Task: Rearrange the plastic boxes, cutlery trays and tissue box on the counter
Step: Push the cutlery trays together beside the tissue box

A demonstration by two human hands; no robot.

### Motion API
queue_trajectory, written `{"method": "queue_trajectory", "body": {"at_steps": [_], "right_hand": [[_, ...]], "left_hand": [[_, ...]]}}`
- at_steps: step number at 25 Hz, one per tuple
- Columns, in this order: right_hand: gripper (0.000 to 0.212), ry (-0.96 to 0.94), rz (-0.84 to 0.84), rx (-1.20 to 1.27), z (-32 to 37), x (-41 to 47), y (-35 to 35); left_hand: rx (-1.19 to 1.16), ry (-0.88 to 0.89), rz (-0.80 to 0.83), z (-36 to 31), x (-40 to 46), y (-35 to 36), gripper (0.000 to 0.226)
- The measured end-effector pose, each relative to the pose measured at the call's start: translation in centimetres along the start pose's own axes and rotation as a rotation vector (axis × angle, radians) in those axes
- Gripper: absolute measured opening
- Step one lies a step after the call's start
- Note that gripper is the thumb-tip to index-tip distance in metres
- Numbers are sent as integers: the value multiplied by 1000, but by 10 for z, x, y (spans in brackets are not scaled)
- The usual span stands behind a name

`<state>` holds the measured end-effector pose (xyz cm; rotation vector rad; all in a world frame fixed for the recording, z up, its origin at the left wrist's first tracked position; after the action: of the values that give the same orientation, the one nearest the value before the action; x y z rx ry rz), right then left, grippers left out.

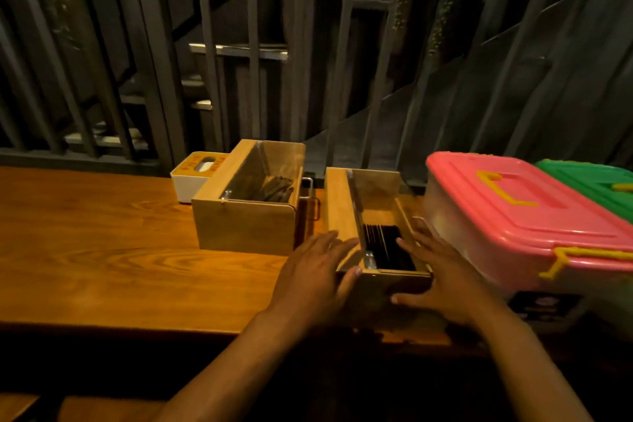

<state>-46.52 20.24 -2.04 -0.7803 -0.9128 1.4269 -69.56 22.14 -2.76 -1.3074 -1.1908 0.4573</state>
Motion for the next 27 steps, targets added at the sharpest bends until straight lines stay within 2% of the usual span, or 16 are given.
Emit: {"method": "queue_trajectory", "body": {"at_steps": [4,14,20,27], "right_hand": [[92,-105,-96,-111,-12,0,8],[90,-133,-62,-47,-6,38,18],[89,-109,-52,-156,-6,80,20],[90,-88,-95,-134,-8,124,20]], "left_hand": [[85,-58,29,-25,-6,25,52],[154,-153,25,-4,10,40,53],[228,-108,22,17,41,47,52],[417,-25,51,39,86,53,58]]}}
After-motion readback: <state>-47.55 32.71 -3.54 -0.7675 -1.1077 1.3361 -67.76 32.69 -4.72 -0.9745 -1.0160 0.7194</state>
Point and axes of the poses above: each hand's wrist, its own x-axis towards the middle knuckle, its own y-axis out of the palm, z = x × y, the point moved 3 cm from there along x, towards the middle knuckle, and after that the axes turned 11 degrees about x, right-handed, at the moved point
